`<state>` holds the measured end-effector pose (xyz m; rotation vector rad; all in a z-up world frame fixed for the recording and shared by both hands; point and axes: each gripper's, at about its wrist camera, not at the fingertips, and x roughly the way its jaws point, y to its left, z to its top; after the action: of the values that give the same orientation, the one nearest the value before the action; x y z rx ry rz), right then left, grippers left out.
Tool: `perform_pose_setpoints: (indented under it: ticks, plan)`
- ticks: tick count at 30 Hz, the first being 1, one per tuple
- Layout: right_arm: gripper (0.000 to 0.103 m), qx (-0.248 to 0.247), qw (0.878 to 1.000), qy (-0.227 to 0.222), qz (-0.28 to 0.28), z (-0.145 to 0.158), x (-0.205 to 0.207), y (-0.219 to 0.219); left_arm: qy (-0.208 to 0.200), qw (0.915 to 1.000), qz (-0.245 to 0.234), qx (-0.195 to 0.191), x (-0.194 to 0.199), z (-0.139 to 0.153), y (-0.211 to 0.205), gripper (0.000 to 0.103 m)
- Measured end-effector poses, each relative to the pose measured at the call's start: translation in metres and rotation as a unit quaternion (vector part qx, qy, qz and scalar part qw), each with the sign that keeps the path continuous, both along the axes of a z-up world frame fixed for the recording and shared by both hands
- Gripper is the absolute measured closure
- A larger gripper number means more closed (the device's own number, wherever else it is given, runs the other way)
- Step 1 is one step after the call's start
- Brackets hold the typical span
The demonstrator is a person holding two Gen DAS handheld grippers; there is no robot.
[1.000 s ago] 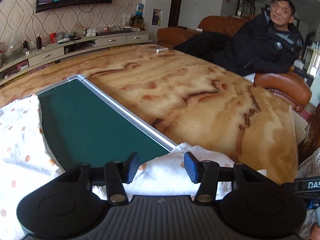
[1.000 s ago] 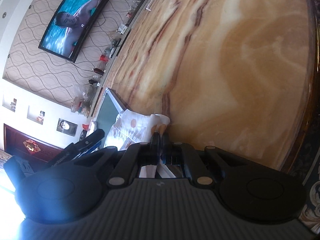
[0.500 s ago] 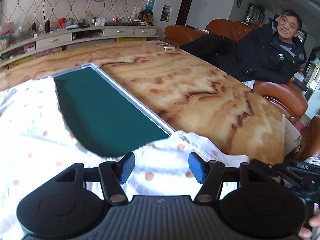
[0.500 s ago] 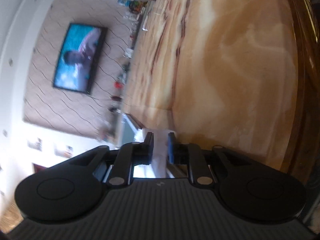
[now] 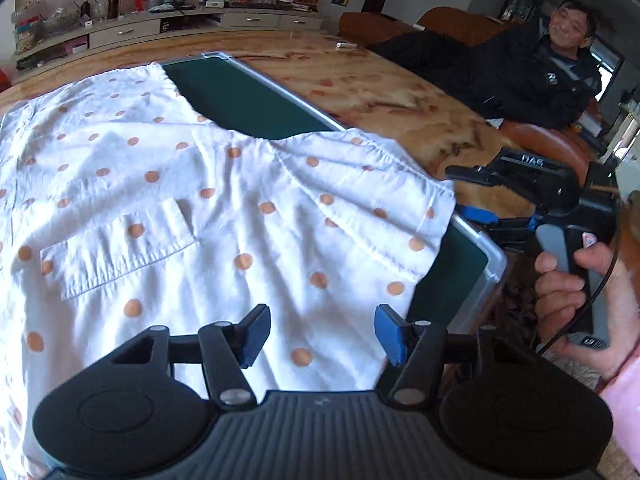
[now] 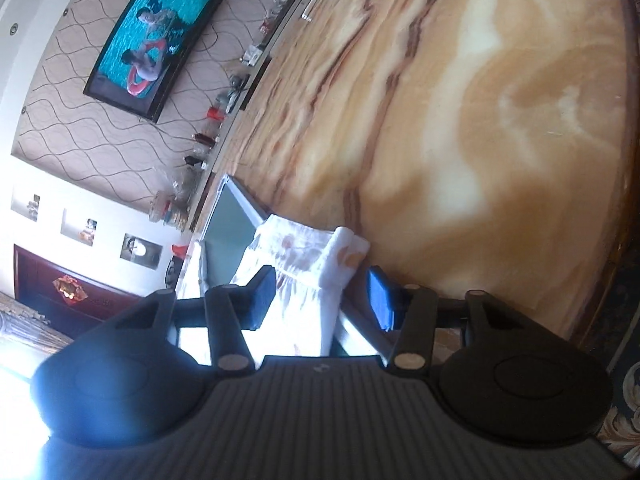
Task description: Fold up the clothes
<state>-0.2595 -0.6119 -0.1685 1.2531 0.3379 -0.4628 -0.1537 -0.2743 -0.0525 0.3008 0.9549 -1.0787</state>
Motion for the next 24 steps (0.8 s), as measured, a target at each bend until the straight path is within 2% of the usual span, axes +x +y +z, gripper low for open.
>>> perform_pose_setpoints:
  ticks: [3, 9, 11, 13, 14, 21, 24]
  plan:
    - [0.045, 0.006, 1.0, 0.0, 0.006, 0.002, 0.007, -0.002, -0.005, 1.0, 0.006, 0.006, 0.003, -0.006, 0.006, 0.042]
    - [0.046, -0.021, 1.0, 0.0, 0.014, 0.008, 0.012, 0.003, -0.029, 0.9994, 0.013, 0.011, 0.002, -0.008, 0.008, 0.042]
    - [0.061, -0.009, 1.0, -0.008, 0.008, 0.005, 0.01, 0.0, -0.035, 0.999, 0.019, 0.019, 0.001, -0.007, 0.009, 0.042]
    - [0.07, 0.006, 1.0, -0.017, 0.001, 0.0, 0.004, -0.002, -0.032, 0.9988, 0.027, 0.024, 0.0, -0.005, 0.01, 0.043]
    - [0.071, 0.012, 1.0, -0.024, -0.002, -0.003, 0.0, -0.003, -0.025, 0.999, 0.03, 0.021, 0.0, -0.003, 0.012, 0.043]
    - [0.068, 0.028, 0.999, -0.007, -0.019, -0.006, 0.003, 0.0, 0.015, 0.9998, 0.0, -0.011, -0.027, 0.018, 0.007, 0.042]
    - [0.071, 0.035, 0.999, -0.005, -0.022, -0.008, 0.009, 0.002, -0.005, 0.9999, -0.013, 0.004, -0.042, 0.019, -0.004, 0.042]
